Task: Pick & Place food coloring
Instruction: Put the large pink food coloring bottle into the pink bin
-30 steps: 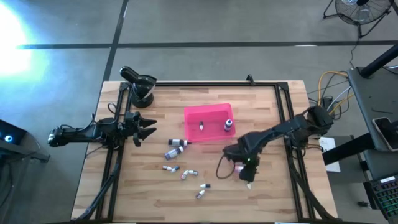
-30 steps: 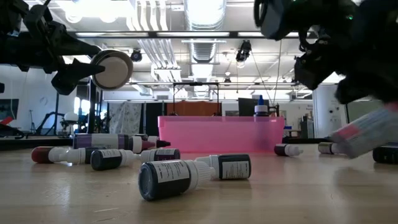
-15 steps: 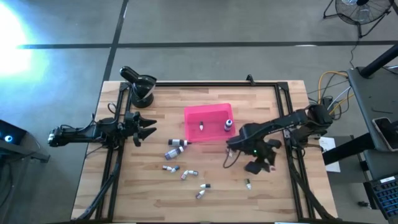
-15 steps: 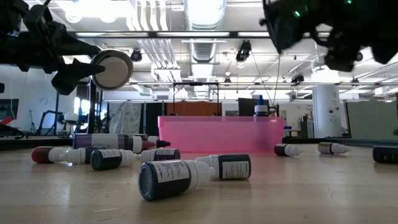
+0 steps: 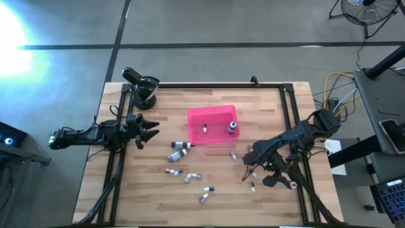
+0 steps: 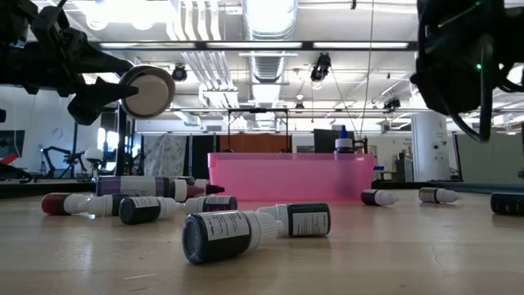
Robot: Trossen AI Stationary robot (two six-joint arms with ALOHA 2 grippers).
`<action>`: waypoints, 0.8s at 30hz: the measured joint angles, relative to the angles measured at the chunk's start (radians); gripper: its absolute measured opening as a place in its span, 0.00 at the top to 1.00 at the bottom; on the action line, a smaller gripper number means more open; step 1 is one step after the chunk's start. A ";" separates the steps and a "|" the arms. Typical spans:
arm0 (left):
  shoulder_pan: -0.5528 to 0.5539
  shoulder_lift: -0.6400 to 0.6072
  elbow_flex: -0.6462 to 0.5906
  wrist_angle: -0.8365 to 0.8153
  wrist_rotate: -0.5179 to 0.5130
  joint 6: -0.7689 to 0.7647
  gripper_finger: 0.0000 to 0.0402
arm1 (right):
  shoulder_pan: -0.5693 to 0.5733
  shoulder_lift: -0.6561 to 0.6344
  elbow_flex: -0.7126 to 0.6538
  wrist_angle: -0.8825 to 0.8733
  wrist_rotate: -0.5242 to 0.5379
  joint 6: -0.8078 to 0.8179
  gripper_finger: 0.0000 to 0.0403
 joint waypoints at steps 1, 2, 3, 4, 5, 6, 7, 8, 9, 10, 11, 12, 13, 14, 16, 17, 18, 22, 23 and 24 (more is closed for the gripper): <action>0.000 0.000 0.000 0.000 0.000 0.000 0.48 | 0.004 0.000 -0.012 0.019 -0.013 0.010 0.72; 0.000 0.000 0.000 0.000 0.000 0.000 0.48 | 0.010 0.000 -0.023 0.042 -0.023 0.026 0.72; 0.000 0.000 0.000 0.000 0.000 0.000 0.48 | 0.011 0.000 -0.034 0.067 -0.029 0.040 0.72; 0.000 0.000 0.000 0.000 0.000 0.000 0.48 | 0.015 0.000 -0.045 0.092 -0.036 0.051 0.72; 0.000 0.000 0.000 0.000 0.000 0.000 0.48 | 0.015 0.000 -0.055 0.119 -0.040 0.062 0.71; 0.000 0.000 0.000 0.000 0.000 0.000 0.48 | 0.015 0.000 -0.066 0.150 -0.045 0.076 0.71; 0.000 0.000 0.000 0.000 0.000 0.000 0.48 | 0.015 0.000 -0.076 0.183 -0.047 0.094 0.71; 0.000 0.000 0.000 0.000 0.000 0.000 0.48 | 0.014 0.000 -0.087 0.216 -0.049 0.111 0.71; 0.000 0.000 0.000 0.000 0.000 0.000 0.48 | 0.014 0.000 -0.095 0.243 -0.053 0.127 0.71; 0.000 0.000 0.000 0.000 0.000 0.000 0.48 | 0.015 0.000 -0.103 0.269 -0.058 0.143 0.71; 0.000 0.000 0.000 0.000 0.000 0.000 0.48 | 0.015 0.000 -0.107 0.291 -0.061 0.156 0.71; 0.000 0.000 0.000 0.000 0.000 0.000 0.48 | 0.015 0.000 -0.111 0.311 -0.061 0.164 0.71; 0.000 0.000 0.000 0.000 0.000 0.000 0.48 | 0.015 0.000 -0.115 0.328 -0.061 0.170 0.71; 0.000 0.000 0.000 0.000 0.000 0.000 0.48 | 0.015 0.000 -0.117 0.341 -0.060 0.174 0.71; 0.000 0.000 0.000 0.000 0.000 0.000 0.48 | 0.015 0.000 -0.119 0.357 -0.058 0.177 0.71; 0.000 0.000 0.000 0.000 0.000 0.000 0.48 | 0.015 0.000 -0.120 0.362 -0.057 0.177 0.71; 0.000 0.000 0.000 0.000 0.000 0.000 0.48 | 0.015 0.000 -0.120 0.363 -0.053 0.175 0.71; 0.000 0.000 0.000 0.000 0.000 0.000 0.48 | 0.015 0.000 -0.120 0.364 -0.035 0.171 0.70; 0.000 0.000 0.000 0.000 0.000 0.000 0.48 | 0.015 0.000 -0.120 0.364 -0.034 0.172 0.70; 0.000 0.000 0.000 0.000 0.000 0.000 0.48 | 0.015 0.000 -0.120 0.365 -0.034 0.174 0.69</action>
